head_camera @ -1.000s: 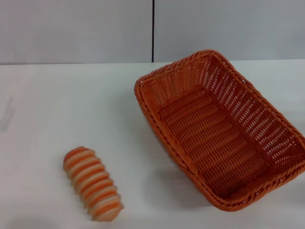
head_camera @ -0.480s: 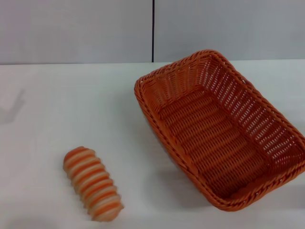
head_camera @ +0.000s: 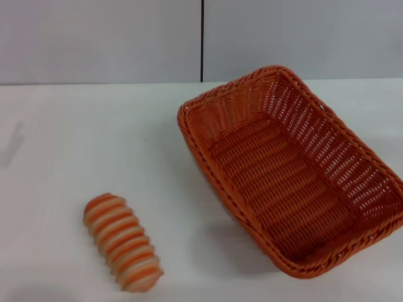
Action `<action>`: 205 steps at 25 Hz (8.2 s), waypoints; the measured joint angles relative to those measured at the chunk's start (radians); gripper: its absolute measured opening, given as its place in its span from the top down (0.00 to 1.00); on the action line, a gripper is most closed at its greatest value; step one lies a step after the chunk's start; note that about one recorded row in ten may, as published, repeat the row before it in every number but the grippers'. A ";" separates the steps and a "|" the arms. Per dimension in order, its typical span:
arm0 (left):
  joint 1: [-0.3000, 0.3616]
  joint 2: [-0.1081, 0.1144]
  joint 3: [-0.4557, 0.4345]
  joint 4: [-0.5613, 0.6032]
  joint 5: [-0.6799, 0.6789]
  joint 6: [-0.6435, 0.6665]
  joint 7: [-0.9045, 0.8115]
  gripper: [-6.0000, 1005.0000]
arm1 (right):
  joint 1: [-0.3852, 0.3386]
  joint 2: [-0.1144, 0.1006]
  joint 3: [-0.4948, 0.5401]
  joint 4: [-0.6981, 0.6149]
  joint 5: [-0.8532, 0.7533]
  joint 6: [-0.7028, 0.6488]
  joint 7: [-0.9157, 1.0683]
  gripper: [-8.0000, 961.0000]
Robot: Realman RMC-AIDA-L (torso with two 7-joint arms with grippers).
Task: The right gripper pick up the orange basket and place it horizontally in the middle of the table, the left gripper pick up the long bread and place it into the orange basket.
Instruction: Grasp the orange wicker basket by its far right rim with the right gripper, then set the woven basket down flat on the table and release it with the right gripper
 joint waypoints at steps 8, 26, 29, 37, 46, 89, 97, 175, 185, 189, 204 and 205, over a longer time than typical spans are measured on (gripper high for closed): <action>0.002 -0.001 0.001 -0.015 0.005 -0.033 -0.001 0.27 | 0.099 -0.034 -0.009 0.308 -0.461 0.097 0.602 0.28; -0.027 -0.004 0.002 -0.104 0.000 -0.063 0.082 0.27 | 0.430 -0.120 -0.186 0.356 -1.004 0.298 0.944 0.31; -0.022 -0.004 0.002 -0.111 -0.001 -0.059 0.088 0.27 | 0.476 -0.126 -0.234 0.289 -1.005 0.278 0.932 0.32; -0.005 -0.004 -0.004 -0.123 -0.003 -0.037 0.088 0.27 | 0.567 -0.125 -0.353 0.109 -1.014 0.157 0.938 0.35; -0.003 -0.005 -0.011 -0.139 -0.003 -0.036 0.112 0.27 | 0.578 -0.098 -0.411 0.052 -1.010 0.048 0.917 0.39; -0.008 -0.006 -0.012 -0.182 -0.002 -0.030 0.139 0.27 | 0.508 -0.023 -0.451 0.303 -1.023 0.027 0.844 0.85; -0.003 -0.006 -0.012 -0.198 -0.003 -0.013 0.139 0.27 | 0.518 0.003 -0.466 0.457 -1.011 0.127 0.710 0.85; 0.083 -0.006 -0.078 -0.303 -0.001 0.085 0.236 0.27 | 0.559 0.065 -1.001 0.341 -0.902 -0.265 0.239 0.84; 0.082 -0.006 -0.078 -0.314 -0.003 0.080 0.236 0.27 | 0.501 0.064 -1.109 0.492 -1.012 -0.302 0.174 0.83; 0.082 -0.006 -0.078 -0.315 -0.004 0.079 0.235 0.27 | 0.481 0.065 -1.116 0.522 -1.010 -0.309 0.123 0.82; 0.069 -0.007 -0.078 -0.327 -0.004 0.081 0.235 0.27 | 0.469 0.067 -1.184 0.505 -0.956 -0.319 0.075 0.81; 0.068 -0.007 -0.078 -0.327 -0.004 0.081 0.235 0.27 | 0.466 0.067 -1.192 0.507 -0.957 -0.324 0.079 0.81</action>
